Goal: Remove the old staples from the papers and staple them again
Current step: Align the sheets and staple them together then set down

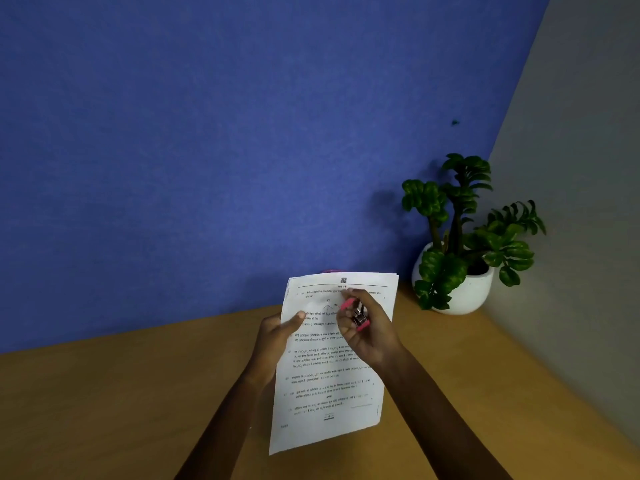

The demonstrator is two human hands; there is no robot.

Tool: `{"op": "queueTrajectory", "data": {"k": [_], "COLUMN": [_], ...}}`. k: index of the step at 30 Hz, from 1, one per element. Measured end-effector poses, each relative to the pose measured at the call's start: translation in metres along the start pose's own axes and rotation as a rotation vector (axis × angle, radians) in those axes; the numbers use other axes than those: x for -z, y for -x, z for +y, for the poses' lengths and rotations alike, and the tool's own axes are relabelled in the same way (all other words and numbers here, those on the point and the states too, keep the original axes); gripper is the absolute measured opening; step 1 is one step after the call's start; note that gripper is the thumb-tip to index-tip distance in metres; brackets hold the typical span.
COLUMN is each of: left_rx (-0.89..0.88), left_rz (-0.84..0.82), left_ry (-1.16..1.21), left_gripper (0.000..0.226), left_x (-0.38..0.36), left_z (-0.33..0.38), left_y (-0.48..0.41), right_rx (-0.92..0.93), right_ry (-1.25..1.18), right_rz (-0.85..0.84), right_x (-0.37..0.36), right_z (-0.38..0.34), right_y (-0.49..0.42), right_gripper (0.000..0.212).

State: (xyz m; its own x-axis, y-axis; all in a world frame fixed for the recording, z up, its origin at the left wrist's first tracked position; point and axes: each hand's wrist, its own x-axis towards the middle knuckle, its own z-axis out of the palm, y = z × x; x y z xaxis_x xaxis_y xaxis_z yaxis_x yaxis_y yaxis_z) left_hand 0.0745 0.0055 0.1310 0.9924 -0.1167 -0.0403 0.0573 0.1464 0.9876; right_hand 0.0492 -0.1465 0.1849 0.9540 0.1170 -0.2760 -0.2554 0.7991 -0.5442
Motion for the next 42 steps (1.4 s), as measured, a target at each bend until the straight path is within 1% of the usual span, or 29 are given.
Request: {"op": "queueTrajectory", "data": {"k": [1,5,9,12,14,17,19,22,26,29,31,33,36,37,40,42], "left_rx": [0.001,0.016,0.043,0.058,0.06,0.05,0.04,0.026,-0.005,-0.027,-0.024,-0.024,-0.038,-0.047,-0.073,-0.093], "left_rz": [0.002,-0.021,-0.029,-0.019,-0.016,-0.03,-0.044,-0.063,-0.078,-0.077,-0.08,-0.084,-0.082,-0.082,-0.111,-0.122], "left_ry": [0.0,0.005,0.027,0.035,0.042,0.026,0.013,-0.01,-0.013,-0.012,-0.018,-0.037,-0.054,-0.056,-0.03,-0.052], "left_gripper": [0.014,0.015,0.016,0.019,0.02,0.023,0.02,0.015,0.014,0.013,0.012,0.014,0.014,0.014,0.018,0.019], "left_x": [0.0,0.001,-0.001,-0.002,-0.001,0.001,0.001,-0.002,-0.007,-0.009,-0.009,-0.009,-0.009,-0.009,-0.009,-0.008], "left_z": [0.0,-0.002,-0.003,-0.004,-0.004,-0.003,-0.003,0.0,0.004,0.004,0.004,0.004,0.003,0.003,0.004,0.005], "left_y": [-0.001,-0.001,-0.001,-0.002,-0.001,-0.001,-0.001,0.0,0.001,0.0,0.0,-0.001,-0.001,-0.001,0.0,0.0], "right_rx": [-0.019,-0.059,-0.081,-0.066,-0.022,0.106,0.186,0.368,0.624,0.743,0.773,0.8,0.805,0.802,0.776,0.777], "right_ry": [-0.006,-0.013,-0.09,-0.07,-0.053,0.088,0.203,0.481,0.946,1.152,1.195,1.235,1.294,1.324,1.397,1.426], "right_rz": [-0.018,-0.037,-0.03,-0.045,-0.072,-0.098,-0.116,-0.13,-0.149,-0.146,-0.158,-0.163,-0.157,-0.166,-0.2,-0.218], "right_x": [0.0,-0.003,-0.009,-0.012,-0.013,-0.012,-0.011,-0.014,-0.022,-0.027,-0.029,-0.031,-0.032,-0.032,-0.033,-0.033], "right_z": [0.001,0.001,0.0,-0.001,0.0,0.001,0.001,-0.002,-0.01,-0.014,-0.016,-0.016,-0.016,-0.017,-0.018,-0.02], "right_y": [0.001,0.001,0.001,-0.001,-0.002,-0.003,-0.005,-0.007,-0.003,0.001,0.003,0.003,0.004,0.004,0.004,0.003], "right_gripper": [0.003,0.019,0.02,0.026,0.026,0.017,0.012,0.015,0.022,0.027,0.027,0.031,0.034,0.031,0.011,0.017]}}
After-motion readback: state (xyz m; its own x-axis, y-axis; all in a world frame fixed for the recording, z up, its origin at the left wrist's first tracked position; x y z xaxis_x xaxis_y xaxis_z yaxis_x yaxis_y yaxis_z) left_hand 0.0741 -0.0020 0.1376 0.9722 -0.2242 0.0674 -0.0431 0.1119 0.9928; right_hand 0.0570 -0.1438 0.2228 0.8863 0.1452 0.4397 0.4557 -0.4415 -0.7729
